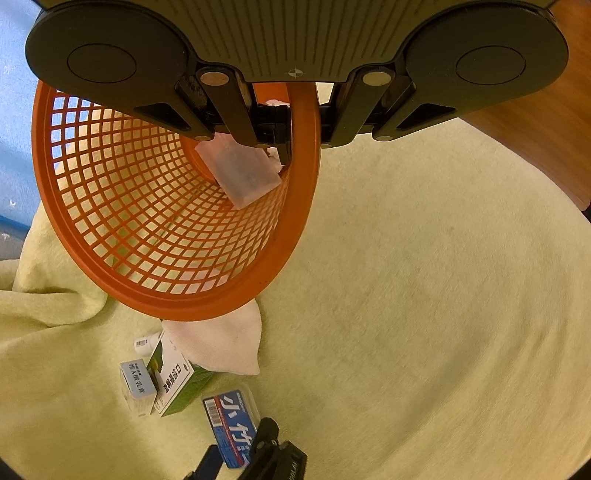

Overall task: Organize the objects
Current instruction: 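Grasp the blue box with the left tool and lift it toward the basket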

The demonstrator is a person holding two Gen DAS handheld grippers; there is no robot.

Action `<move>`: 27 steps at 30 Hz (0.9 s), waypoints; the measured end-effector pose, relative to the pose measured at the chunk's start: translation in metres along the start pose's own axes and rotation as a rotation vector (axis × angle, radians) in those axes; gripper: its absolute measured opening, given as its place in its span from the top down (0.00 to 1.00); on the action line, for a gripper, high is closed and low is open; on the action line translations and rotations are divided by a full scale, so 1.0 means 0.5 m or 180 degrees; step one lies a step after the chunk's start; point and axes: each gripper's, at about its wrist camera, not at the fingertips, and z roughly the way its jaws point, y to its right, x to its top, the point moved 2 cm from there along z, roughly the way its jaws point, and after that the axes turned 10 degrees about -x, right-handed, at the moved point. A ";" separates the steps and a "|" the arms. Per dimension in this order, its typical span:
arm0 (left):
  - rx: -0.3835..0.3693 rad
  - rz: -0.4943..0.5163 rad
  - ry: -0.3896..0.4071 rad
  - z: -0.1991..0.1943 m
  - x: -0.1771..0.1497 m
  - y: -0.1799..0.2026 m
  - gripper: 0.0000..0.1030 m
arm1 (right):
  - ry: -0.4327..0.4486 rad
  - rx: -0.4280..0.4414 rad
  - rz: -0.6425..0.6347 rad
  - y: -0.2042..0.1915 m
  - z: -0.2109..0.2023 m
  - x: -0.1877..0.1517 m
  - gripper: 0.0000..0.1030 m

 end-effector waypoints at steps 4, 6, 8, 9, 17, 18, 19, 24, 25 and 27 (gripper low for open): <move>0.0049 0.0011 0.0014 -0.027 -0.004 0.007 0.49 | -0.0001 0.0000 -0.0002 0.001 0.001 0.000 1.00; 0.0055 0.0012 0.0059 -0.045 -0.003 0.010 0.49 | -0.0003 -0.0001 -0.0002 0.001 0.001 0.000 1.00; 0.0068 0.0004 0.0094 -0.059 -0.001 0.010 0.49 | -0.0004 0.0000 -0.0009 0.000 0.000 0.000 1.00; 0.0070 -0.0009 0.0103 -0.065 0.000 0.010 0.49 | -0.0004 -0.0003 -0.0014 0.000 0.000 0.000 1.00; 0.0122 0.0008 0.0247 -0.117 0.018 0.015 0.50 | -0.0012 -0.0008 -0.0008 0.002 0.000 0.001 1.00; 0.0125 0.0016 0.0263 -0.122 0.022 0.016 0.50 | -0.0014 -0.0008 -0.0004 0.002 0.000 0.001 1.00; 0.0123 0.0020 0.0284 -0.129 0.025 0.017 0.50 | -0.0017 -0.0009 0.0000 0.002 0.000 0.001 1.00; 0.0125 0.0075 0.0427 -0.167 0.052 0.031 0.50 | -0.0022 -0.0013 0.0005 0.005 0.002 0.002 1.00; 0.0122 0.0092 0.0455 -0.174 0.058 0.034 0.50 | -0.0021 -0.0012 0.0005 0.004 0.002 0.002 1.00; 0.0112 0.0123 0.0510 -0.188 0.072 0.040 0.50 | -0.0023 -0.0013 0.0008 0.004 0.002 0.002 1.00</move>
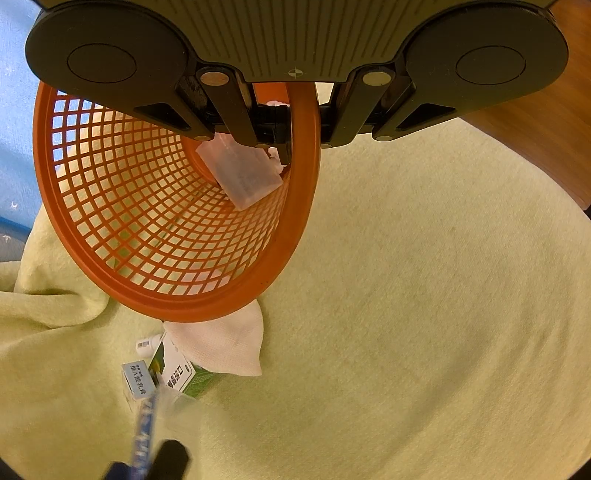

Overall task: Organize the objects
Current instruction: 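Grasp the blue box with the left tool and lift it toward the basket, then carry the blue box over the basket and open the left tool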

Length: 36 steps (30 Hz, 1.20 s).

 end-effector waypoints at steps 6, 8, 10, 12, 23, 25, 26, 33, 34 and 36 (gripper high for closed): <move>-0.0036 0.0060 0.0140 -0.026 0.040 0.008 0.50 | -0.0002 0.0003 0.0009 0.001 0.000 0.000 1.00; -0.0052 0.0096 0.0169 -0.033 0.052 0.012 0.50 | -0.0003 0.0004 0.0012 0.001 0.000 -0.001 1.00; -0.0063 0.0139 0.0198 -0.041 0.062 0.020 0.50 | -0.0002 0.0004 0.0016 0.002 0.000 -0.001 1.00; -0.0091 0.0173 0.0226 -0.045 0.073 0.026 0.50 | -0.0003 0.0004 0.0024 0.002 0.000 -0.002 1.00; -0.0225 0.0290 0.0320 -0.056 0.116 0.061 0.50 | 0.0001 0.0004 0.0033 0.003 0.002 -0.003 1.00; -0.0251 0.0294 0.0341 -0.058 0.122 0.066 0.50 | 0.0003 0.0005 0.0041 0.004 0.003 -0.004 1.00; -0.0269 0.0294 0.0353 -0.057 0.127 0.069 0.50 | 0.0004 0.0005 0.0046 0.005 0.004 -0.004 1.00; -0.0408 0.0355 0.0429 -0.040 0.168 0.093 0.50 | 0.0008 0.0010 0.0062 0.005 0.004 -0.002 1.00; -0.0429 0.0373 0.0440 -0.036 0.175 0.097 0.50 | 0.0008 0.0011 0.0067 0.005 0.004 -0.002 1.00; -0.0477 0.0401 0.0455 -0.025 0.189 0.105 0.50 | 0.0011 0.0011 0.0070 0.007 0.005 -0.001 1.00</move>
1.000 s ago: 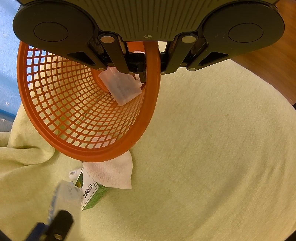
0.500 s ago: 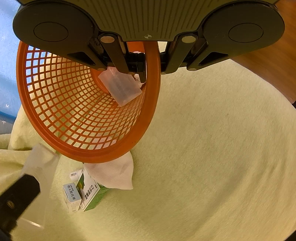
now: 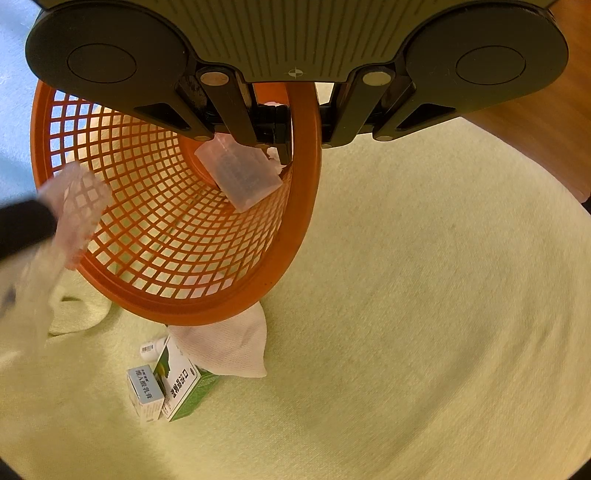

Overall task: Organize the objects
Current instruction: 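Carry the blue box over the basket and open the left tool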

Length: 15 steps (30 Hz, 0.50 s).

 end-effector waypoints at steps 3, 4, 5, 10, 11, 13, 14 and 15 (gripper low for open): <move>-0.0069 0.0039 0.0018 0.021 0.017 0.005 0.50 | 0.0005 0.0000 0.0016 0.000 0.001 -0.001 1.00; -0.0104 0.0047 0.0029 0.027 0.023 0.006 0.50 | 0.0008 0.0001 0.0022 -0.002 -0.003 -0.001 1.00; -0.0127 0.0059 0.0041 0.032 0.028 0.007 0.50 | 0.0011 0.0001 0.0024 -0.002 -0.002 -0.001 1.00; -0.0215 0.0054 0.0064 0.065 0.062 0.001 0.49 | 0.0027 0.0001 0.0037 -0.005 -0.001 -0.002 1.00; -0.0232 0.0035 0.0066 0.070 0.068 -0.002 0.49 | 0.0030 0.0005 0.0041 -0.005 0.000 -0.001 1.00; -0.0220 0.0034 0.0101 0.077 0.078 -0.006 0.48 | 0.0038 0.0007 0.0050 -0.004 0.001 -0.001 1.00; -0.0204 0.0024 0.0112 0.077 0.081 -0.007 0.48 | 0.0041 0.0009 0.0058 -0.002 0.001 -0.001 1.00; -0.0196 0.0020 0.0128 0.075 0.083 -0.008 0.48 | 0.0047 0.0006 0.0065 -0.002 0.002 -0.001 1.00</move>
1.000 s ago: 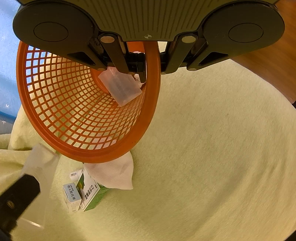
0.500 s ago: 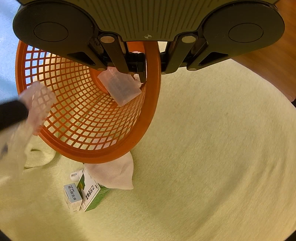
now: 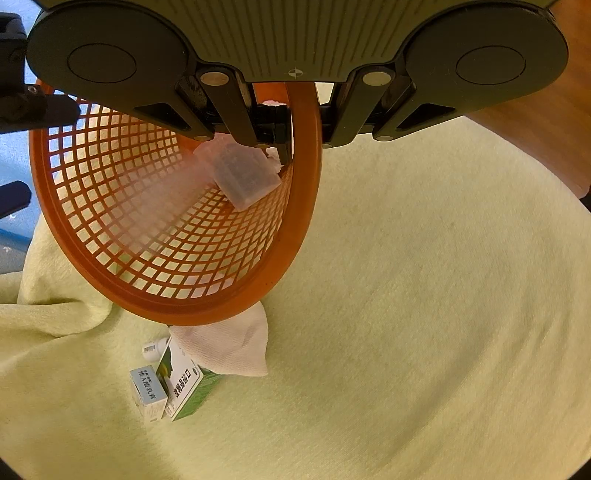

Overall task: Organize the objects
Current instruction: 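Carry the blue box over the basket and open the left tool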

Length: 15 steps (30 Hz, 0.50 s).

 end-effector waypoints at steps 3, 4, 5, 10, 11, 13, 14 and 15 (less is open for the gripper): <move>0.0016 -0.0004 0.0017 -0.006 0.000 -0.001 0.48 | 0.0013 0.0012 0.0016 0.002 0.001 0.001 1.00; 0.0026 0.0001 0.0006 -0.007 -0.001 -0.002 0.48 | 0.0015 0.0013 0.0022 0.002 0.001 0.002 1.00; 0.0037 0.0003 -0.0010 -0.008 -0.004 -0.004 0.48 | 0.0019 0.0015 0.0023 0.001 0.000 0.001 1.00; 0.0113 -0.0060 -0.0043 -0.024 -0.023 -0.016 0.48 | 0.0037 0.0020 0.0013 -0.002 -0.002 -0.001 1.00; 0.0134 -0.0073 -0.0045 -0.028 -0.028 -0.020 0.48 | 0.0040 0.0020 0.0013 -0.002 -0.002 -0.001 1.00; 0.0177 -0.0113 -0.0056 -0.034 -0.036 -0.030 0.48 | 0.0043 0.0021 0.0013 -0.002 -0.002 0.000 1.00; 0.0202 -0.0132 -0.0062 -0.038 -0.041 -0.035 0.48 | 0.0043 0.0019 0.0008 -0.002 -0.002 0.000 1.00; 0.0234 -0.0146 -0.0072 -0.042 -0.047 -0.039 0.48 | 0.0041 0.0021 0.0011 -0.002 -0.003 -0.001 1.00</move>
